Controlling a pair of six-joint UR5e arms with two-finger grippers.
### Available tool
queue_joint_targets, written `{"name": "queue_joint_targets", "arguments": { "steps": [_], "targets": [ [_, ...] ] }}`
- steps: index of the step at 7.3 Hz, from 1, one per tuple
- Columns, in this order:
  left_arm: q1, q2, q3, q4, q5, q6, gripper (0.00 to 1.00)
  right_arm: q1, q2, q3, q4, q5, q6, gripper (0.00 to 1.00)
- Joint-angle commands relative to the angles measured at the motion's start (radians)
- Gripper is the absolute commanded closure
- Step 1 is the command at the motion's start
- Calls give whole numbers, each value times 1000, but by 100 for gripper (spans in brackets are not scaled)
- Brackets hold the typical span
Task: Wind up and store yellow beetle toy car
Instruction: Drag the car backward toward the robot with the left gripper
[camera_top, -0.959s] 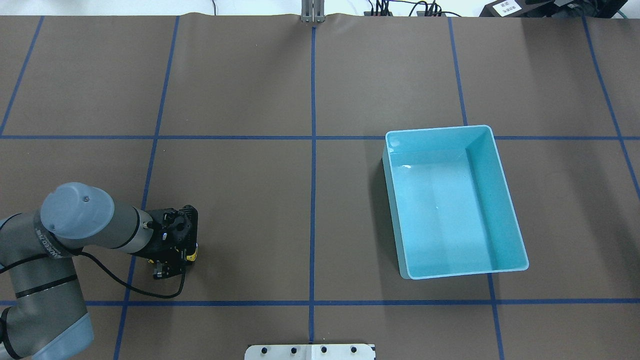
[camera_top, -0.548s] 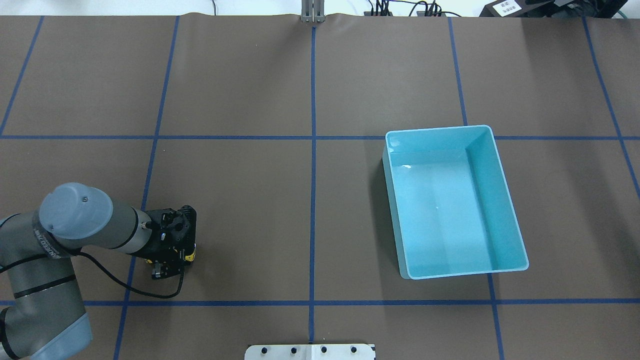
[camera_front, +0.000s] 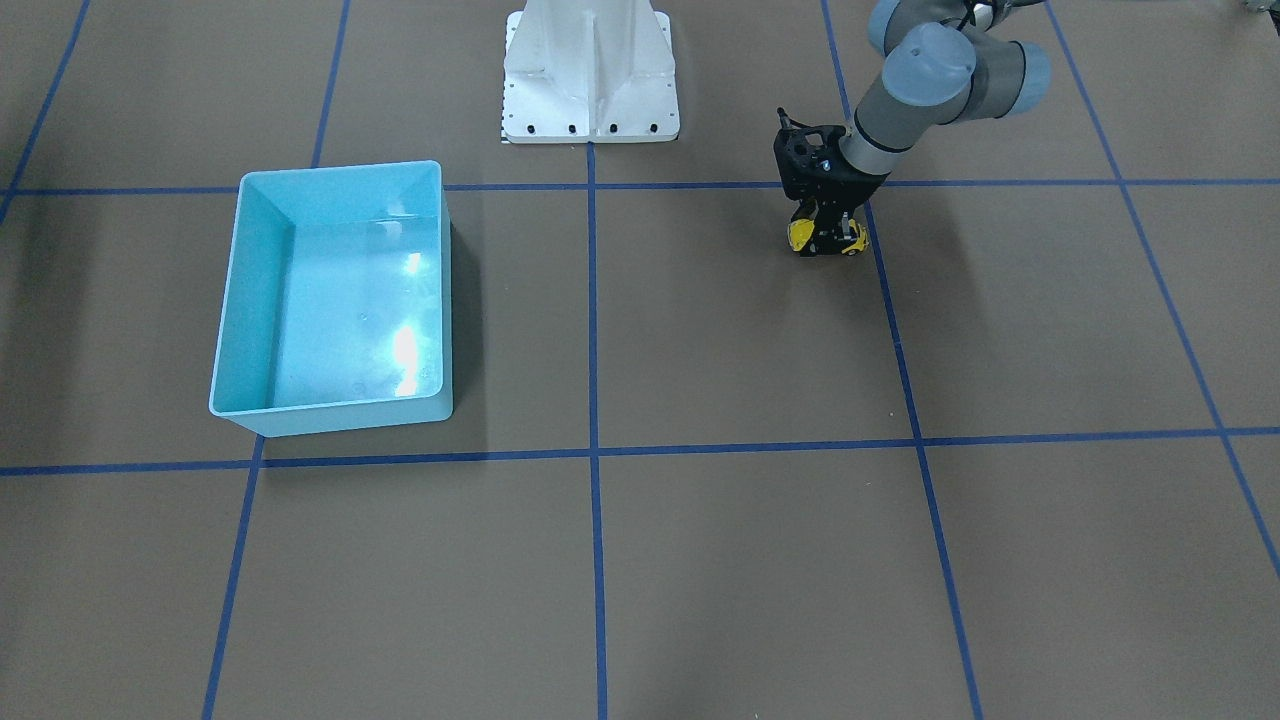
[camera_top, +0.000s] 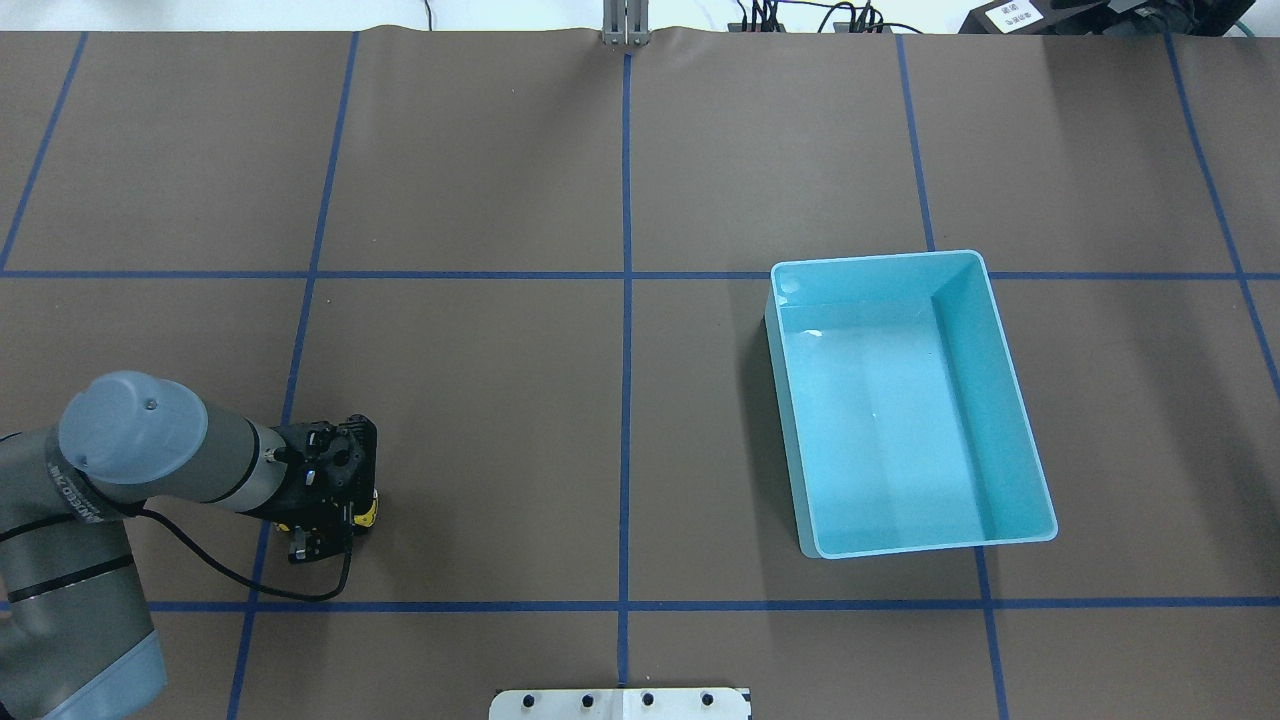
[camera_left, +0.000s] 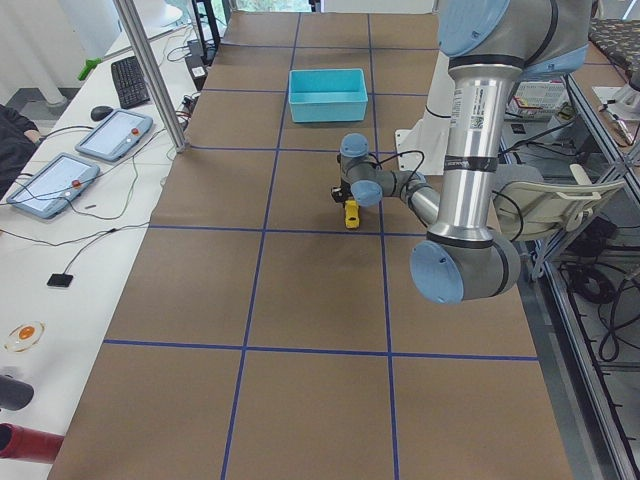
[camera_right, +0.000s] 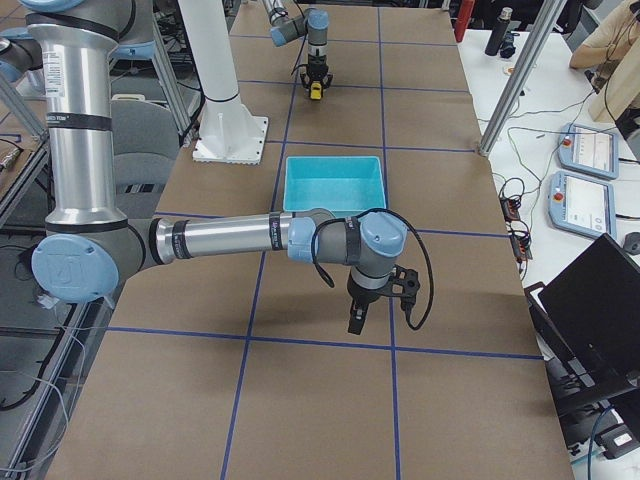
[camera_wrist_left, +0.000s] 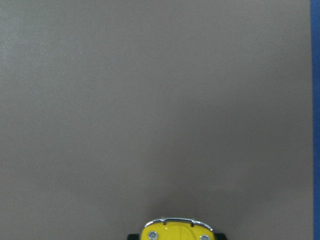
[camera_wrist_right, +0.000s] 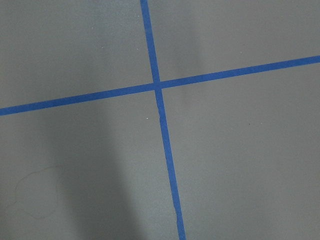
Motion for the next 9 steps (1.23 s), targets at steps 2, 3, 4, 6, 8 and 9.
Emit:
{"name": "queue_joint_targets", "arguments": {
  "steps": [2,3,4,6,8,9],
  "targets": [
    [1,27,-8,-15,1,-2,100,0,0,0,0,1,0,0],
    [1,29,-8,-17,1,-2,100,0,0,0,0,1,0,0],
    [1,32,-6,-17,1,-2,100,0,0,0,0,1,0,0],
    [-1,35,-8,-17,2,-4,100,2,0,0,0,1,0,0],
    [-4,35,-9,-17,1,-4,100,0,0,0,0,1,0,0],
    [-5,33,-6,-20,2,-1,1,0,0,0,0,1,0,0]
  ]
}}
